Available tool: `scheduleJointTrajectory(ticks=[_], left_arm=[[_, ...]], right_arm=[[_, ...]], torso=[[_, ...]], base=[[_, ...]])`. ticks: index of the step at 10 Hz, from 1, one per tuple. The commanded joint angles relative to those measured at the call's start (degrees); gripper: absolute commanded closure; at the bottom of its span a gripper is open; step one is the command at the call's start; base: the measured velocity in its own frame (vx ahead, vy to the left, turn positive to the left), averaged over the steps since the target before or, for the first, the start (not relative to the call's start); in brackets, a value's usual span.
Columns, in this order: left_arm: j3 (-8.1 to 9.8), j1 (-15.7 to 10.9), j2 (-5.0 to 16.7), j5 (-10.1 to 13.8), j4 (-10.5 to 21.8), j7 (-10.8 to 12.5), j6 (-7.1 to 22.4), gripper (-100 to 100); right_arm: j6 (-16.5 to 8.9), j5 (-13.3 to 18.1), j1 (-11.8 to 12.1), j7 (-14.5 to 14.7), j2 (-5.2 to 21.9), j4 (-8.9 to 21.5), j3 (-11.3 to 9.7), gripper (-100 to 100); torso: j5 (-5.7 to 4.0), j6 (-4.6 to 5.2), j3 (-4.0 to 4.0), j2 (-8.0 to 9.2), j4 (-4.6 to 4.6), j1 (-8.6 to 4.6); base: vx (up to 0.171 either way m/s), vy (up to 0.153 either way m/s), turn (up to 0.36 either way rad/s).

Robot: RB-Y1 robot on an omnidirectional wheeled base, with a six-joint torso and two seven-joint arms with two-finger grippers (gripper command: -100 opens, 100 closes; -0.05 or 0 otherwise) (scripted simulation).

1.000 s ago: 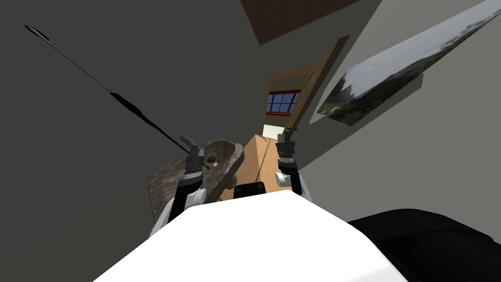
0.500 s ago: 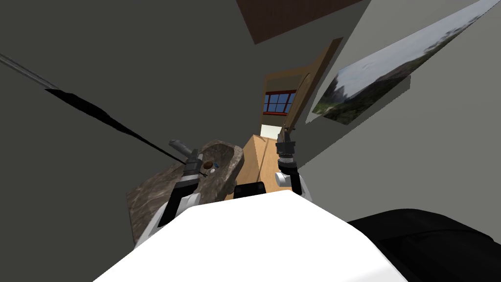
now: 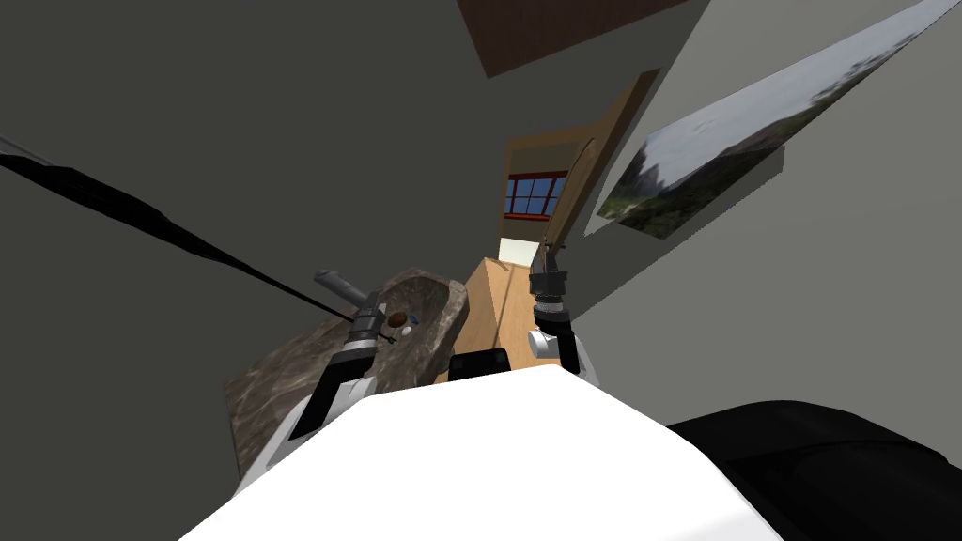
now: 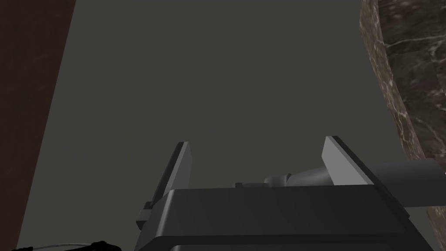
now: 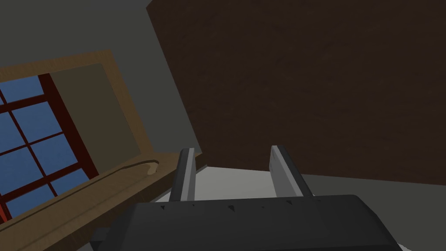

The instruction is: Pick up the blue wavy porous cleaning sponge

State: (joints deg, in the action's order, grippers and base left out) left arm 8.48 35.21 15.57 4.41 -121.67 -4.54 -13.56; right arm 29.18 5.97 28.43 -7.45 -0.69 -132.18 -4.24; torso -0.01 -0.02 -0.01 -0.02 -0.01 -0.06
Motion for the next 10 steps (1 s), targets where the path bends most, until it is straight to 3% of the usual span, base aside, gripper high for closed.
scheduleJointTrajectory(ticks=[1, 7, 10], left_arm=[[0.02, 0.14, 0.01, 0.05, -0.29, -0.01, 0.38, -100], [0.02, 0.14, 0.01, 0.05, -0.29, -0.01, 0.38, -100], [-0.15, 1.36, 3.49, -0.53, 0.05, -0.09, 5.35, -100]], right_arm=[[0.00, 0.00, 0.00, 0.00, 0.00, 0.00, 0.00, 0], [0.00, 0.00, 0.00, 0.00, 0.00, 0.00, 0.00, 0], [0.00, 0.00, 0.00, 0.00, 0.00, 0.00, 0.00, 0]], torso=[[0.00, 0.00, 0.00, 0.00, 0.00, 0.00], [-0.01, 0.00, -0.03, -0.05, -0.01, -0.03], [0.01, 0.01, 0.02, 0.03, 0.00, 0.05]], base=[[0.006, -0.007, 0.021], [0.002, 0.000, -0.002], [-0.014, 0.014, -0.045]])
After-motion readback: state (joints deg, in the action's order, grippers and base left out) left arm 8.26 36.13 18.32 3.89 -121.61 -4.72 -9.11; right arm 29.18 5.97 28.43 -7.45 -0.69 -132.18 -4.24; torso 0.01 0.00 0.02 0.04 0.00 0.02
